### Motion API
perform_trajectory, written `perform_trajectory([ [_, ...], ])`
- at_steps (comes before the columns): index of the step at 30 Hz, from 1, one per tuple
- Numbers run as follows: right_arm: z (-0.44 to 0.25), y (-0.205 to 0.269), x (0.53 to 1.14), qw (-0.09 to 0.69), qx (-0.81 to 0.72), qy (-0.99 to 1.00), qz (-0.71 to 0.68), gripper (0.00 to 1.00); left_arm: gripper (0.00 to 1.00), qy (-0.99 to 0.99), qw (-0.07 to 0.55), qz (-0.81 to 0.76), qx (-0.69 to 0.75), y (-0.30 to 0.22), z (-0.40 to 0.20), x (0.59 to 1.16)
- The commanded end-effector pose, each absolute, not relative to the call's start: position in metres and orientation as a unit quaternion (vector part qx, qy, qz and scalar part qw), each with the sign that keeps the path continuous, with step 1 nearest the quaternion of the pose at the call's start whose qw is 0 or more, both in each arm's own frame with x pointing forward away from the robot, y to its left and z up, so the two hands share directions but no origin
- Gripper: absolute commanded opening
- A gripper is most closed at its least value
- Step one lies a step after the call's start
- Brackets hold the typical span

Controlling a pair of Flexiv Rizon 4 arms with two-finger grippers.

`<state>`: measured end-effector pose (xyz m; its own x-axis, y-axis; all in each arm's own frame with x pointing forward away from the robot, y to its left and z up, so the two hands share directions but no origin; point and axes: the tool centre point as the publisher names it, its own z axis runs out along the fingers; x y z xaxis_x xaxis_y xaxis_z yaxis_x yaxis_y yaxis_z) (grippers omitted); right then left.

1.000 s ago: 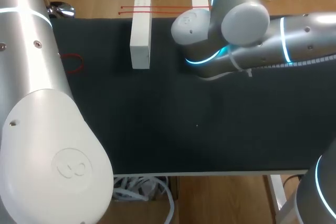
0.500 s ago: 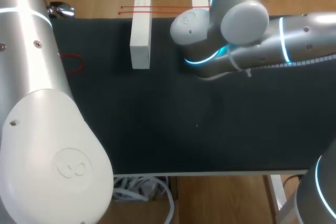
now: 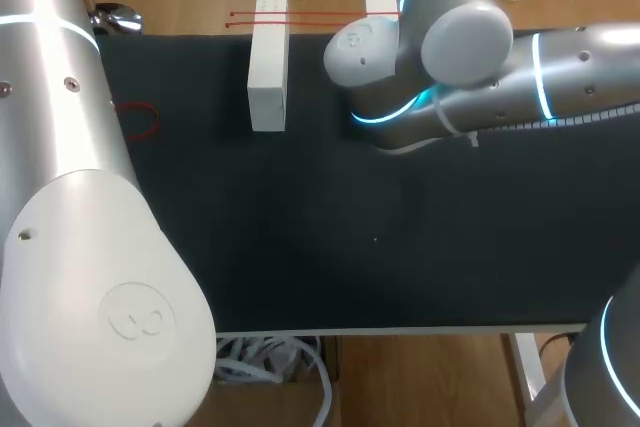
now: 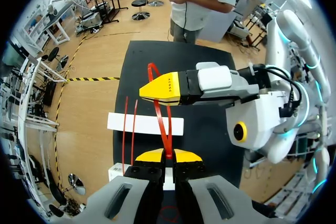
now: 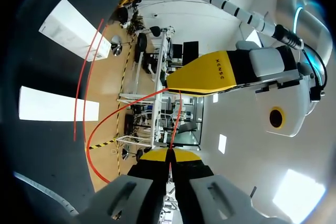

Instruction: Grab the tape and strap the tape.

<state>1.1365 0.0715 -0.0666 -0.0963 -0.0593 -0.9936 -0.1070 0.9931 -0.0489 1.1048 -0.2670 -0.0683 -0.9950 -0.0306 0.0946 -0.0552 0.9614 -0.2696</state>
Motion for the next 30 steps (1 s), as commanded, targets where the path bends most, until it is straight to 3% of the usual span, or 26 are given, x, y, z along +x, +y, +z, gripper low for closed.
perform_trajectory([
  [1,-0.062,0.071,1.133,0.665,-0.057,0.744,0.017,0.00,0.00,-0.990,0.049,0.132,0.021,-0.269,-0.065,1.108],
  [30,-0.067,0.083,1.123,0.657,-0.066,0.750,0.024,0.00,0.00,-0.990,0.049,0.132,0.021,-0.269,-0.065,1.108],
])
